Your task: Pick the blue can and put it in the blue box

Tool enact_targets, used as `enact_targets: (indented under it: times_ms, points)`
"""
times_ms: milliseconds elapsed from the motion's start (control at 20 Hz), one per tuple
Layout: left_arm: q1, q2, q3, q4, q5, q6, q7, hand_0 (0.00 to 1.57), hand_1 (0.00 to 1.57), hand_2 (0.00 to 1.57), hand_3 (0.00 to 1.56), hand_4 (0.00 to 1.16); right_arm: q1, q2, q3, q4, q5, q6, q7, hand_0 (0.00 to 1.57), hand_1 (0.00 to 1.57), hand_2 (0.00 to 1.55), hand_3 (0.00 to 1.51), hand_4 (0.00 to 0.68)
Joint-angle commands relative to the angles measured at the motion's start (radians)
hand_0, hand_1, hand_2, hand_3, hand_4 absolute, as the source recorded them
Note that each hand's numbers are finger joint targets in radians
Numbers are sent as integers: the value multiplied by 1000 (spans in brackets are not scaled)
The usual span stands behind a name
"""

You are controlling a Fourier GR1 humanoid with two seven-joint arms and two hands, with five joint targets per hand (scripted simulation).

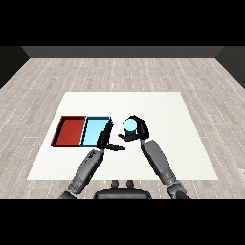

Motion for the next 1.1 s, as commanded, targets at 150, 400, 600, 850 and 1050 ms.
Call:
enact_targets:
  times_ms: [150, 400, 600, 850, 1050]
  points:
    - [-92, 0, -25, 88, 57, 23, 18, 0, 0, 0, 0, 0, -7, 3, 68, -39, 1, -21, 19, 1399, 1399, 1443, 1405, 679]
    - [-60, 0, -64, 114, 55, 27, -31, 0, 0, 0, 0, 0, 28, 4, 112, 13, -36, -45, -78, 1396, 1396, 1457, 1418, 681]
    - [-85, 0, -123, 105, 108, 75, -16, 0, 0, 0, 0, 0, -19, 4, 111, 85, -36, -28, -99, 1393, 1393, 1435, 1399, 656]
    - [-87, 0, -115, 129, 113, 57, -39, 0, 0, 0, 0, 0, 10, 4, 198, -93, -29, -132, 32, 1408, 1408, 1429, 1391, 651]
    - [-127, 0, -140, 179, 133, 102, -71, 0, 0, 0, 0, 0, -39, 4, 203, -13, -77, -112, -10, 1432, 1432, 1433, 1389, 620]
